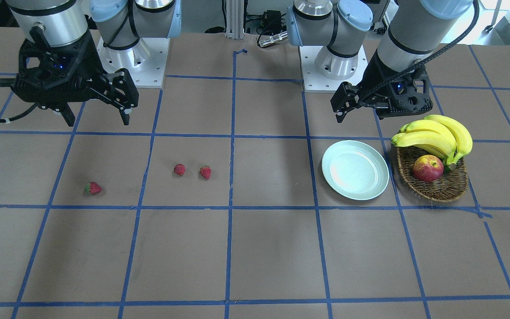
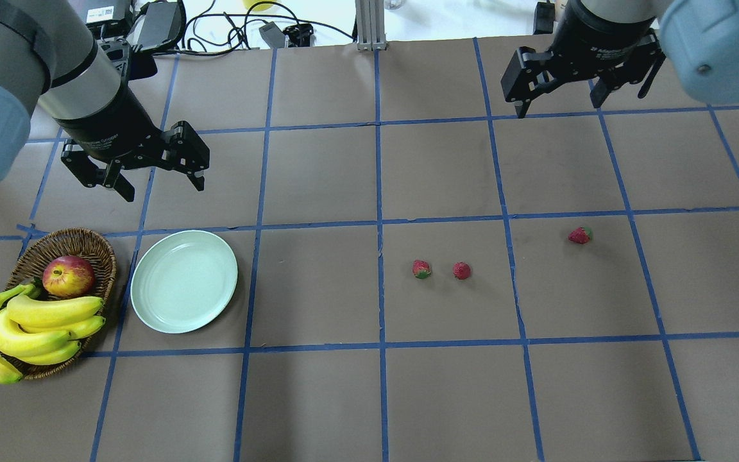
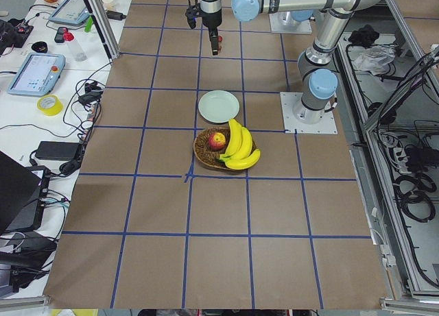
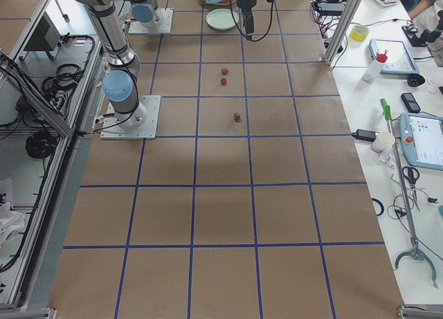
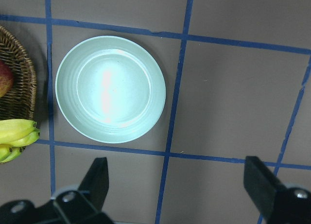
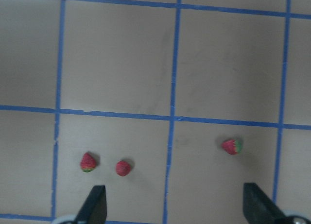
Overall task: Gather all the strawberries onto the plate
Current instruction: 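Move the right gripper down over the strawberry nearest the plate, then close the right gripper on the red strawberry and lift it, then carry the strawberry toward the plate and release it on the table, then move the right gripper to the second strawberry and grasp it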
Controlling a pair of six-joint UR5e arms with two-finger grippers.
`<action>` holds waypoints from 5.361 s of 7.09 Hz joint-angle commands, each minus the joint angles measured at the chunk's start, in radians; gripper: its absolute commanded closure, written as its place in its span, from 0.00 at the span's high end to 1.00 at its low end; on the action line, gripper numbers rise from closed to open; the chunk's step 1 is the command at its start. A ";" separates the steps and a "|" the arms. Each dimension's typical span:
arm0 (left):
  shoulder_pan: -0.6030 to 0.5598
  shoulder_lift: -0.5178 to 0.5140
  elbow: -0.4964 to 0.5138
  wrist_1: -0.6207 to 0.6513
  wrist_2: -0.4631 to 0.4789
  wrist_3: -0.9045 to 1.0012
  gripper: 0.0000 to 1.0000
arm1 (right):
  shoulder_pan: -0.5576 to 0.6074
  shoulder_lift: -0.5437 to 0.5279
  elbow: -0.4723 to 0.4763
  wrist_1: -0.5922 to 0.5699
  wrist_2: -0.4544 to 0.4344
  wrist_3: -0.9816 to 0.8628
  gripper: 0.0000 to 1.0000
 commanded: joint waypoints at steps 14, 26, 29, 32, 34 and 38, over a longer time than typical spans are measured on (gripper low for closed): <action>0.006 0.000 -0.001 -0.009 0.008 0.003 1.00 | 0.267 0.342 0.460 -0.654 0.026 0.390 0.82; 0.011 0.000 0.000 -0.015 0.006 0.003 1.00 | 0.488 0.423 0.263 -0.663 0.127 0.729 0.00; 0.014 -0.001 -0.001 -0.013 0.005 0.005 1.00 | 0.488 0.451 0.271 -0.663 0.129 0.735 0.61; 0.014 -0.001 0.000 -0.026 0.006 0.005 1.00 | 0.418 0.330 0.210 -0.608 0.053 0.665 1.00; -0.001 0.005 0.002 -0.026 0.002 0.005 1.00 | 0.223 0.273 0.233 -0.459 0.038 0.419 1.00; 0.015 0.011 0.014 -0.095 0.114 0.005 1.00 | 0.127 0.238 0.582 -0.709 -0.077 0.270 1.00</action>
